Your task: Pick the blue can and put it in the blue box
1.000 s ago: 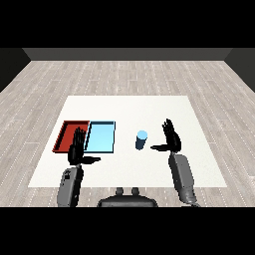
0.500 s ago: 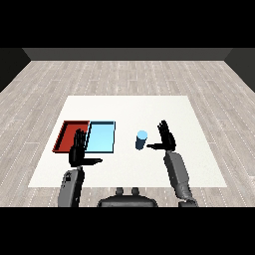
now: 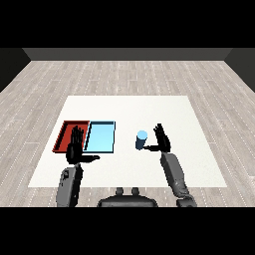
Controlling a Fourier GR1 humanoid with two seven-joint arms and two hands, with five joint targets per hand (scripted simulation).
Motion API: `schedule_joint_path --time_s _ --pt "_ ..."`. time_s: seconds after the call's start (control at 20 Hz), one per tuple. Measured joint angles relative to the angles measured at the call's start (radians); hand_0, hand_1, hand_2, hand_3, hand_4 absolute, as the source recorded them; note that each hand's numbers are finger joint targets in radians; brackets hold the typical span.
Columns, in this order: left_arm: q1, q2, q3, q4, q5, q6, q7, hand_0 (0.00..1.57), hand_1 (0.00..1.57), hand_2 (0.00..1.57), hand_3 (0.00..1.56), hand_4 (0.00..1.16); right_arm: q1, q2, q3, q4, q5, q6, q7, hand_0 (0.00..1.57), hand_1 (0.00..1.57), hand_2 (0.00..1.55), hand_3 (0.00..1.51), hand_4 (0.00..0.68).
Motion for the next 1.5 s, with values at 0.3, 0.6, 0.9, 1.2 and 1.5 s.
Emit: schedule_joint_path --time_s 0.3,0.6,0.9,1.2,1.5 --pt "0.015 -0.004 -0.008 0.006 -0.015 0.0 -0.021 0.0 0.0 0.0 0.0 0.0 -0.022 0.012 0.016 0.045 -0.011 -0.009 -0.002 0.0 0.0 0.0 0.0 0.0" --pt "0.024 -0.011 -0.013 0.006 -0.025 0.01 -0.031 0.0 0.0 0.0 0.0 0.0 -0.051 0.017 0.038 0.097 -0.025 -0.023 -0.018 0.0 0.0 0.0 0.0 0.0" --pt "0.021 -0.003 -0.004 0.01 -0.015 -0.001 -0.039 0.0 0.0 0.0 0.0 0.0 -0.076 0.017 0.049 0.134 -0.036 -0.027 -0.025 0.0 0.0 0.0 0.0 0.0" --pt "0.043 -0.006 -0.012 -0.027 -0.02 0.005 -0.023 0.0 0.0 0.0 0.0 0.0 -0.111 0.014 0.049 0.19 -0.044 -0.021 -0.049 0.0 0.0 0.0 0.0 0.0" --pt "0.03 0.006 0.0 -0.015 -0.014 0.001 -0.021 0.0 0.0 0.0 0.0 0.0 -0.14 0.022 0.099 0.214 -0.082 -0.048 -0.048 0.0 0.0 0.0 0.0 0.0"
